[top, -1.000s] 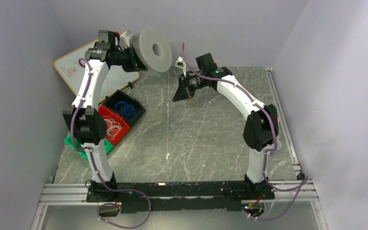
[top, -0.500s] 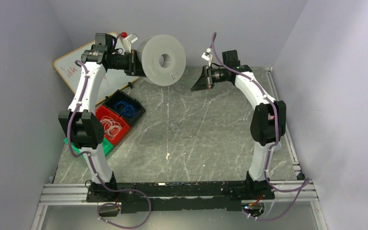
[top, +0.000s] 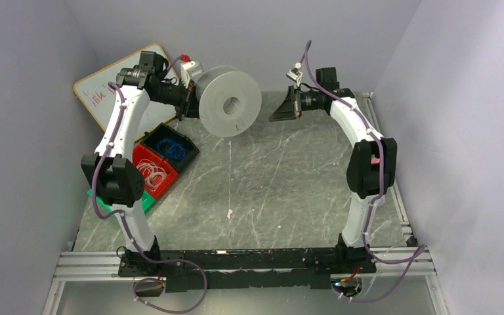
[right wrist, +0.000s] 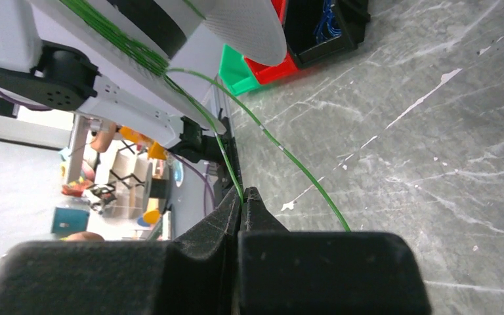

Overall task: Wrap the cables
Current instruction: Wrap the cable around the cable reel.

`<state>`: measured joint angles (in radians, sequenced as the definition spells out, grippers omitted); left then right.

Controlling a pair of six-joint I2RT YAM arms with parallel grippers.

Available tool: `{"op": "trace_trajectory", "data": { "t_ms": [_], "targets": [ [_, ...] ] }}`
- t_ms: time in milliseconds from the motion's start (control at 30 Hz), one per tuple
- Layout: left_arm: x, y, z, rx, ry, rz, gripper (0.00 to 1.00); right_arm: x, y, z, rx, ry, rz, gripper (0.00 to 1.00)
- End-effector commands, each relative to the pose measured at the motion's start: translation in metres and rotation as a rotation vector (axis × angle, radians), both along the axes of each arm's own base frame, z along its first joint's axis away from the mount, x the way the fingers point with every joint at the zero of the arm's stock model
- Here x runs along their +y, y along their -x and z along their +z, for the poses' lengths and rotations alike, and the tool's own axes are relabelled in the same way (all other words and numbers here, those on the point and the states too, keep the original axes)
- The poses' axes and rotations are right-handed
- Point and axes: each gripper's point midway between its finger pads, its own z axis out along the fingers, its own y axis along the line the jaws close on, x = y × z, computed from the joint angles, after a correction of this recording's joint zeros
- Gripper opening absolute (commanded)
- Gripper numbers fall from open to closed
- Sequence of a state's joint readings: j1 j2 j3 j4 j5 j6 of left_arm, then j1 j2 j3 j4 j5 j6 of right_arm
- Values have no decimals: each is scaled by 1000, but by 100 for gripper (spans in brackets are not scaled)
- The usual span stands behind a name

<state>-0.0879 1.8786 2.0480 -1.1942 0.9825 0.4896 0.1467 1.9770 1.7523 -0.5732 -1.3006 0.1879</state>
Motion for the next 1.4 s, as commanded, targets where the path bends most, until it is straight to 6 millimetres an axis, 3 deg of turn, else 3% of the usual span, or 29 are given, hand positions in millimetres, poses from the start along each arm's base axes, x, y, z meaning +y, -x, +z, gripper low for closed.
{"op": "trace_trajectory", "data": {
  "t_ms": [0,67,200,367,500,633,833,1033,1133,1367],
  "targets": [
    [31,12,25,-201,-179,18,2,-59,-32,15,-34,-4,-162,0],
    [32,9,16,-217,-243,27,2,-69,-32,25,-39,-30,-175,0],
    [35,1,-4,-248,-379,54,2,-70,-23,47,-51,-91,-142,0],
    [46,-20,-10,-292,-471,151,2,-73,-2,71,28,-194,-68,0],
    [58,-38,-12,-317,-528,239,2,-77,11,87,-21,-208,-41,0],
    [62,-46,-13,-330,-549,274,2,-81,10,94,-20,-225,-77,0],
    [49,-36,-14,-324,-507,207,2,-105,-24,77,51,-182,-323,0],
    [48,-49,-26,-334,-588,261,2,-104,-10,98,46,-271,-296,1],
    [47,-51,-26,-351,-597,269,2,-110,-10,108,14,-296,-341,9],
    [45,-55,-35,-355,-629,274,2,-110,-6,116,45,-336,-356,9]
  ]
}}
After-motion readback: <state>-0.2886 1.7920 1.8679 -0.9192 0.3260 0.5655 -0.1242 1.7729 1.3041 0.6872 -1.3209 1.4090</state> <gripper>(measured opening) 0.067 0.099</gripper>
